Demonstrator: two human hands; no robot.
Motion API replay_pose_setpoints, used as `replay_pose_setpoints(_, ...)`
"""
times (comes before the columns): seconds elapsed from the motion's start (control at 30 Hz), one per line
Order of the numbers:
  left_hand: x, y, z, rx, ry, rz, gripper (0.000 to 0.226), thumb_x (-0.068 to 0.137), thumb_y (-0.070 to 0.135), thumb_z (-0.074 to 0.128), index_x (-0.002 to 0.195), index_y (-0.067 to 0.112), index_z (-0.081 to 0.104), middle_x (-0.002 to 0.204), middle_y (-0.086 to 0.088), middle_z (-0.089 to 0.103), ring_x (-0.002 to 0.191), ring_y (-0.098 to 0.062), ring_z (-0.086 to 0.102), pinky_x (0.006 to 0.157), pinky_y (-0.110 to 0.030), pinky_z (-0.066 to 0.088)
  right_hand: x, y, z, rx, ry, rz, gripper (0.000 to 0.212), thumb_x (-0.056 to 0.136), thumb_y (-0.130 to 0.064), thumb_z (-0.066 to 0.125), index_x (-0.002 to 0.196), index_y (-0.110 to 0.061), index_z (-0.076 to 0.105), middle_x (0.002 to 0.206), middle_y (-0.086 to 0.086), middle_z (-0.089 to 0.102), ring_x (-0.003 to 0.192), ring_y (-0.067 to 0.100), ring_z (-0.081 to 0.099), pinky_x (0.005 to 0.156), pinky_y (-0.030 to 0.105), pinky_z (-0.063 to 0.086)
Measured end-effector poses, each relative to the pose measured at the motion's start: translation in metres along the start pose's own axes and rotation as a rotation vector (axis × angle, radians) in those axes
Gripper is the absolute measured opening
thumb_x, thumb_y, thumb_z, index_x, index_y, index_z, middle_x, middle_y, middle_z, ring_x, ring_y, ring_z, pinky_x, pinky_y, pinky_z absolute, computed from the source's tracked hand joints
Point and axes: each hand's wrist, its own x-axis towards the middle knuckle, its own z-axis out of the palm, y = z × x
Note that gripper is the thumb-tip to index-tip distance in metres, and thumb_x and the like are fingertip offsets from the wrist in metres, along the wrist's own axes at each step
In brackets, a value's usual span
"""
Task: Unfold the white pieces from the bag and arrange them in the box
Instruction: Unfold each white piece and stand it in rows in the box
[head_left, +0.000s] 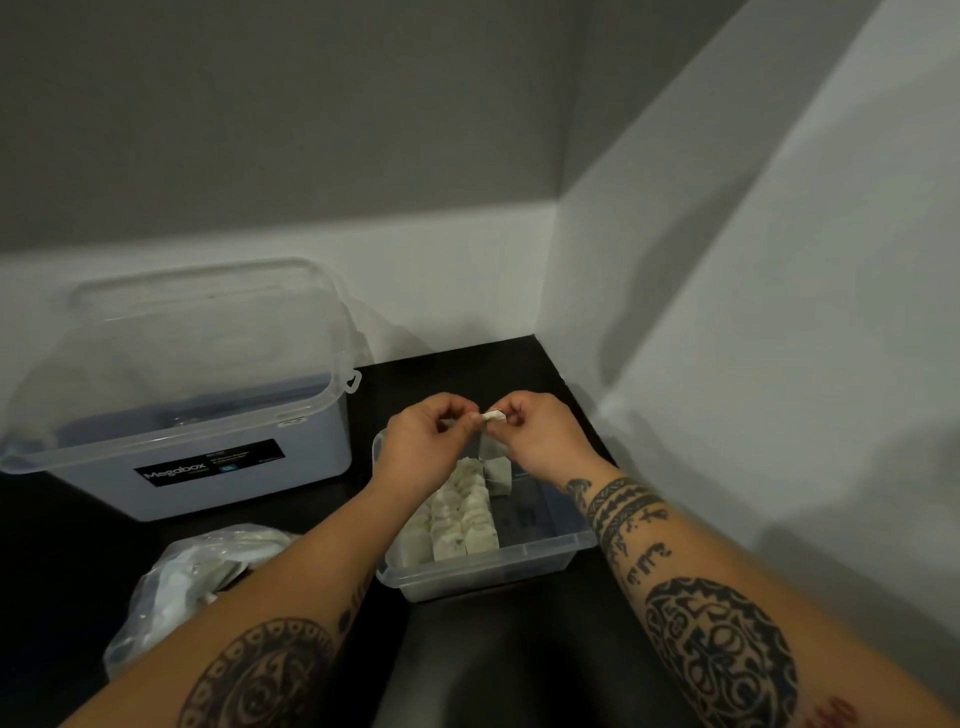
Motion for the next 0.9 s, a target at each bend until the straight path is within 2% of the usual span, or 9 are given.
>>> replay_pose_setpoints(0.07, 0.001, -0.002, -0.002, 0.054, 0.082, 0.015, 0.020, 0.098, 0.028, 0.066, 0.118, 0.028, 0.071, 0.099, 0.016, 0.068, 0.091, 0.000, 0.064, 0.076, -0.016, 0.050, 0.000, 0.005, 0.009, -0.084, 0.060, 0.054, 0.006, 0.095, -0.024, 0.067, 0.098, -0.021, 0.071, 0.089, -0.003, 0.069, 0.078, 0.007, 0.063, 0.067, 0.022, 0.051)
replay_pose_setpoints(0.13, 0.003, -0.007, -0.006, 0.154, 0.140, 0.081, 0.026, 0.099, 0.025, 0.064, 0.124, 0.025, 0.069, 0.107, 0.011, 0.068, 0.106, -0.008, 0.061, 0.089, -0.027, 0.053, 0.000, 0.010, 0.019, -0.216, 0.066, 0.141, 0.014, 0.097, -0.016, 0.062, 0.109, -0.016, 0.070, 0.103, 0.003, 0.069, 0.090, 0.012, 0.065, 0.075, 0.024, 0.055)
replay_pose_setpoints(0.2, 0.004, -0.014, -0.009, 0.351, 0.163, 0.146, 0.027, 0.096, 0.023, 0.065, 0.123, 0.026, 0.070, 0.119, 0.007, 0.069, 0.121, -0.018, 0.052, 0.099, -0.038, 0.047, 0.002, 0.016, 0.029, -0.304, 0.041, 0.235, 0.024, 0.098, -0.012, 0.058, 0.120, -0.010, 0.066, 0.115, 0.009, 0.068, 0.106, 0.022, 0.066, 0.088, 0.032, 0.056)
replay_pose_setpoints(0.23, 0.004, -0.016, -0.010, 0.445, 0.159, 0.144, 0.029, 0.095, 0.023, 0.065, 0.123, 0.028, 0.070, 0.125, 0.008, 0.067, 0.126, -0.020, 0.046, 0.101, -0.042, 0.042, 0.004, 0.019, 0.033, -0.313, 0.035, 0.280, 0.026, 0.098, -0.011, 0.057, 0.123, -0.008, 0.065, 0.119, 0.011, 0.068, 0.110, 0.025, 0.065, 0.088, 0.032, 0.055)
replay_pose_setpoints(0.37, 0.003, -0.022, -0.010, 0.651, 0.046, 0.060, 0.042, 0.096, 0.026, 0.061, 0.136, 0.035, 0.060, 0.150, 0.010, 0.049, 0.140, -0.022, 0.031, 0.111, -0.048, 0.029, 0.008, 0.026, 0.043, -0.386, 0.034, 0.377, 0.024, 0.099, -0.008, 0.054, 0.121, -0.004, 0.064, 0.121, 0.012, 0.068, 0.111, 0.024, 0.065, 0.073, 0.024, 0.045)
replay_pose_setpoints(0.53, 0.006, -0.023, -0.010, 0.660, -0.062, 0.034, 0.043, 0.100, 0.025, 0.055, 0.142, 0.035, 0.053, 0.146, 0.007, 0.054, 0.136, -0.022, 0.043, 0.111, -0.049, 0.035, 0.014, 0.026, 0.050, -0.422, 0.055, 0.469, 0.022, 0.100, -0.010, 0.054, 0.119, -0.004, 0.064, 0.120, 0.011, 0.068, 0.112, 0.023, 0.065, 0.073, 0.024, 0.043)
replay_pose_setpoints(0.67, 0.007, -0.023, -0.010, 0.665, -0.068, 0.037, 0.042, 0.101, 0.026, 0.051, 0.143, 0.035, 0.051, 0.140, 0.006, 0.059, 0.130, -0.021, 0.050, 0.107, -0.048, 0.039, 0.022, 0.030, 0.054, -0.447, 0.000, 0.464, 0.024, 0.101, -0.013, 0.052, 0.119, -0.004, 0.065, 0.123, 0.012, 0.067, 0.115, 0.024, 0.063, 0.074, 0.025, 0.043)
replay_pose_setpoints(0.77, 0.007, -0.024, -0.010, 0.655, -0.068, 0.041, 0.043, 0.101, 0.027, 0.052, 0.143, 0.034, 0.051, 0.139, 0.006, 0.060, 0.129, -0.020, 0.050, 0.107, -0.048, 0.039, 0.025, 0.030, 0.053, -0.424, 0.006, 0.486, 0.024, 0.101, -0.014, 0.051, 0.119, -0.005, 0.065, 0.124, 0.010, 0.067, 0.114, 0.022, 0.063, 0.067, 0.023, 0.041)
replay_pose_setpoints(0.9, 0.007, -0.026, -0.009, 0.640, -0.068, 0.041, 0.042, 0.101, 0.028, 0.052, 0.142, 0.034, 0.052, 0.137, 0.006, 0.061, 0.128, -0.019, 0.051, 0.107, -0.048, 0.040, 0.025, 0.033, 0.053, -0.238, -0.028, 0.521, 0.034, 0.099, -0.013, 0.052, 0.130, -0.002, 0.062, 0.131, 0.016, 0.063, 0.122, 0.029, 0.059, 0.091, 0.031, 0.049)
